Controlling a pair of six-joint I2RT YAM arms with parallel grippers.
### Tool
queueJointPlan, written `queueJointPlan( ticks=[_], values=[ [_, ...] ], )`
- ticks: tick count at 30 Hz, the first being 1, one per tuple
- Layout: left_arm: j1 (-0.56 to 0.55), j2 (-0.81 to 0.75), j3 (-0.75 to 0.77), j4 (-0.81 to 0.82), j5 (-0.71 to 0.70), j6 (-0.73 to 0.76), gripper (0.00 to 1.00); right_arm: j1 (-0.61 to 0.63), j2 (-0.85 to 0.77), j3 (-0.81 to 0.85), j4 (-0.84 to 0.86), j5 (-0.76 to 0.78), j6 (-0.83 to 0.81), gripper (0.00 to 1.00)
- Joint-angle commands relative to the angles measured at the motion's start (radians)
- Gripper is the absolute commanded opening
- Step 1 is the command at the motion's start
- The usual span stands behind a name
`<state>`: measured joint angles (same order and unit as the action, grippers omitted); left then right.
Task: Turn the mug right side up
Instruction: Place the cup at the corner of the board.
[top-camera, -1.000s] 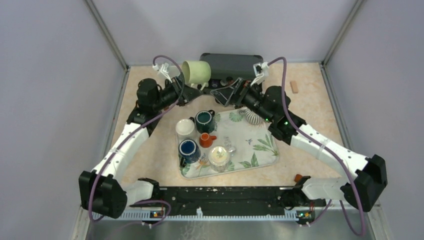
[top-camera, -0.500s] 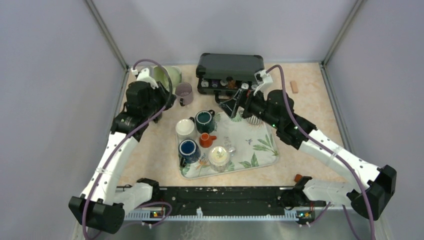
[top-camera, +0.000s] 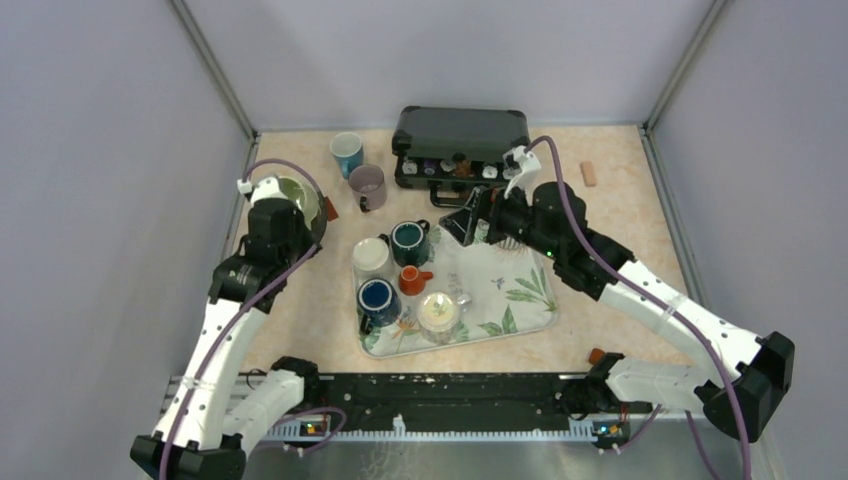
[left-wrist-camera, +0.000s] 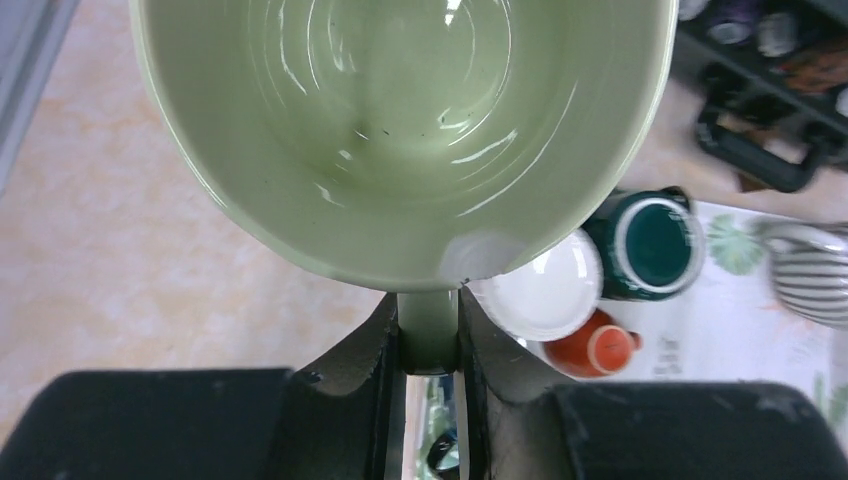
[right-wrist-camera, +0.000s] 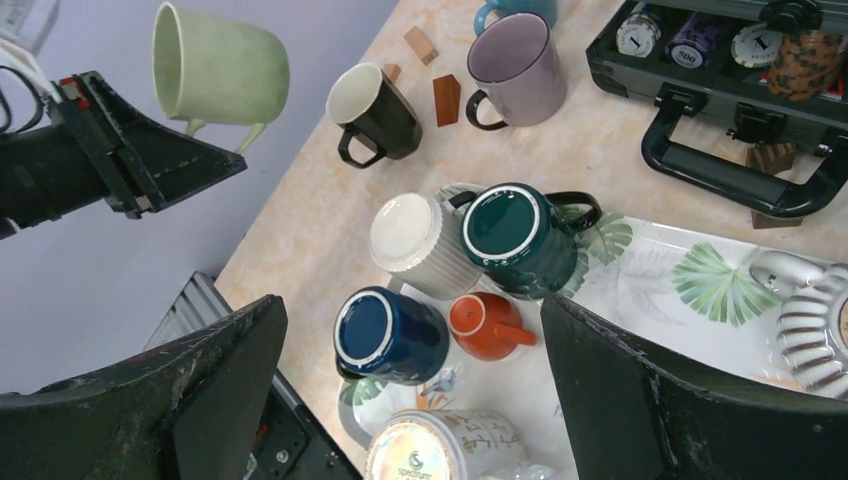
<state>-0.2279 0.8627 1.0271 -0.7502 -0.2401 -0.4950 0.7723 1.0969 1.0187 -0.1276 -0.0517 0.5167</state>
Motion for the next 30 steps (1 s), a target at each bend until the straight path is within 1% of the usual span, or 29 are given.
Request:
queueJointPlan(
  ticks=[1, 5, 10, 15, 17, 22, 25, 30],
  values=[
    [0.015, -0.005, -0.023, 0.006, -0.163, -0.038, 0.00, 0.010, 0.000, 0.001, -0.001, -0.029, -0.035, 0.99],
    [0.043, 0.030, -0.041, 0.002, -0.240, -0.033, 0.00, 0.010, 0.004, 0.010, -0.026, -0.045, -0.046, 0.99],
    [0.149, 0.078, -0.069, 0.054, -0.240, 0.004, 0.00, 0.010, 0.007, 0.010, -0.049, -0.085, -0.054, 0.99],
    [0.269, 0.146, -0.098, 0.139, -0.148, 0.044, 0.00, 0.008, 0.021, 0.040, -0.091, -0.108, -0.100, 0.99],
    [0.303, 0.197, -0.108, 0.167, -0.107, 0.055, 0.00, 0.008, 0.027, 0.048, -0.102, -0.116, -0.115, 0.99],
    [0.369, 0.301, -0.127, 0.214, -0.074, 0.070, 0.00, 0.008, 0.035, 0.055, -0.117, -0.146, -0.142, 0.99],
    [0.408, 0.355, -0.141, 0.249, -0.027, 0.076, 0.00, 0.006, 0.036, 0.053, -0.122, -0.148, -0.158, 0.99],
    [0.440, 0.438, -0.137, 0.280, 0.007, 0.078, 0.00, 0.002, 0.032, 0.056, -0.139, -0.150, -0.177, 0.99]
  ],
)
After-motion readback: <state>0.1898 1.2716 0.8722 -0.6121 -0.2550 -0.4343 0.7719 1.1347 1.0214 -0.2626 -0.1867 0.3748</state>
